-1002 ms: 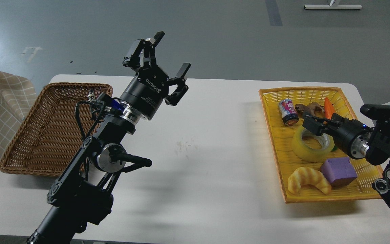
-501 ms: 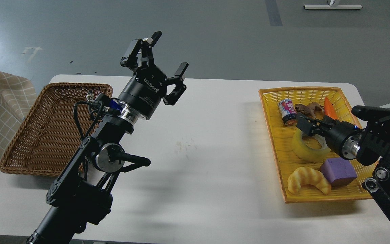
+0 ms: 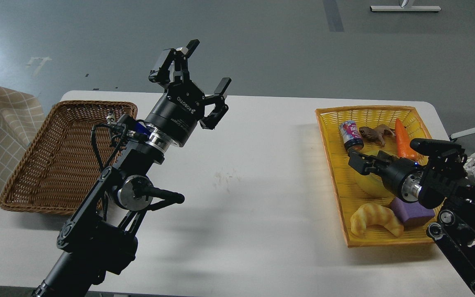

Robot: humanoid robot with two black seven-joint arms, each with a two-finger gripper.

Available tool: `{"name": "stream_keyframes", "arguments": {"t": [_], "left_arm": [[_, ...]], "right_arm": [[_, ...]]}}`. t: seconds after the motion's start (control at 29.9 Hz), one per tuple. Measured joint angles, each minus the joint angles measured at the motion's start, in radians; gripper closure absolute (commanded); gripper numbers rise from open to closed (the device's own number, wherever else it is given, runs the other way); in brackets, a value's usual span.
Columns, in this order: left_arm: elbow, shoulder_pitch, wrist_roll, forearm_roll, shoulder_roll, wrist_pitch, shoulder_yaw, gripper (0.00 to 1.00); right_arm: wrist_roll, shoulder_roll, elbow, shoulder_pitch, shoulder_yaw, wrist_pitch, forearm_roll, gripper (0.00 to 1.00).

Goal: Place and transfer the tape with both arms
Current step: 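Reach the right gripper into the tray and grasp the tape roll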

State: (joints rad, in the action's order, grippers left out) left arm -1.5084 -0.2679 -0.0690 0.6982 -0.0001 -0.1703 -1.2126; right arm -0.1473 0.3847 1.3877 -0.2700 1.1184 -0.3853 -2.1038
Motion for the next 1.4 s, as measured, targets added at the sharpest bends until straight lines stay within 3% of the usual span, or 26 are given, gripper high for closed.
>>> {"name": "stream_keyframes", "arguments": {"t": [0.57, 0.77, 1.14, 1.4], "left_arm": [[-0.004, 0.019, 0.001, 0.001, 0.0, 0.006, 0.001, 0.0], [-0.007, 0.022, 0.001, 0.003, 0.0, 0.007, 0.004, 0.0], [-0.007, 0.021, 0.002, 0.003, 0.0, 0.008, 0.002, 0.0], [-0.004, 0.022, 0.002, 0.002, 0.0, 0.007, 0.0, 0.0]], "right_arm": [[0.0, -0.003, -0.047, -0.004, -0.009, 0.004, -0.065, 0.16], [0.007, -0.009, -0.047, 0.003, -0.019, 0.007, -0.065, 0.22], [0.009, -0.029, -0.048, 0.03, -0.021, 0.006, -0.068, 0.22], [0.009, -0.036, -0.067, 0.031, -0.022, 0.003, -0.078, 0.35]]}}
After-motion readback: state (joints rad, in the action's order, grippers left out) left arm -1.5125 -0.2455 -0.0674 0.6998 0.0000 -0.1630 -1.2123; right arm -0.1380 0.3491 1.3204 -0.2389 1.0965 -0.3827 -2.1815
